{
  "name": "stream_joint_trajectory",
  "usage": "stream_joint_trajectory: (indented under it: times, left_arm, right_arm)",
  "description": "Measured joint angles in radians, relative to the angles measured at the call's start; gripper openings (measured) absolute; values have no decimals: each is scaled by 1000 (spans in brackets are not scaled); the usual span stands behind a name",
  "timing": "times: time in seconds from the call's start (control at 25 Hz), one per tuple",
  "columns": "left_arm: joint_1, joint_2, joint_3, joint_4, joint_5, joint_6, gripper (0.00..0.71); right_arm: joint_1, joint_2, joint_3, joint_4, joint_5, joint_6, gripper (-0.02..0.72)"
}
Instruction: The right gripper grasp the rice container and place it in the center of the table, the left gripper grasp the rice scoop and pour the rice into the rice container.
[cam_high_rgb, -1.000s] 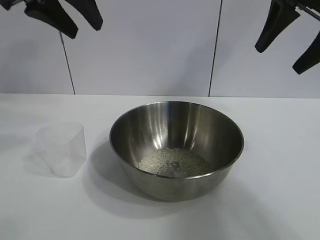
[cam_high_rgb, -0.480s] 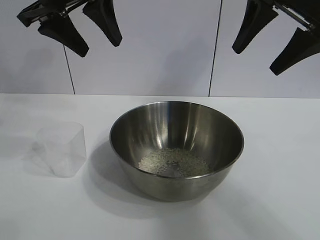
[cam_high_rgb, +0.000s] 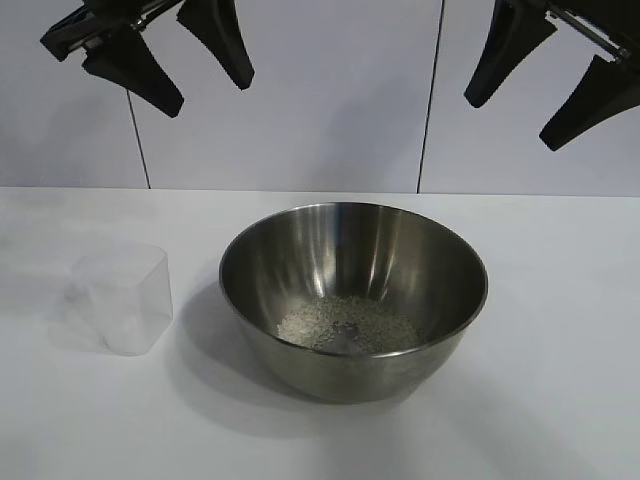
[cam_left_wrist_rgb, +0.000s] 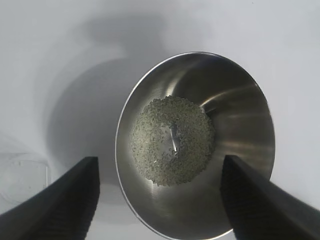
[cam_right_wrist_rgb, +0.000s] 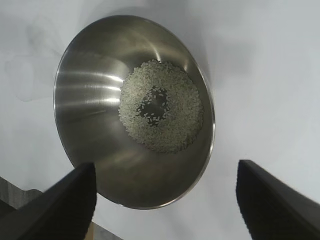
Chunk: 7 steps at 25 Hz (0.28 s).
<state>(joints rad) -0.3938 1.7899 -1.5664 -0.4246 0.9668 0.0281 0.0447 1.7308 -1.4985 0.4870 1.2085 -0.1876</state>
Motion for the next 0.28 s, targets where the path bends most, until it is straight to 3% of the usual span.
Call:
stream_joint_trajectory:
  times: [0.28]
  left_arm:
    - [0,1,-1,-9,-10,0,501]
  right_arm:
    - [0,0,0,0,-111,0,536]
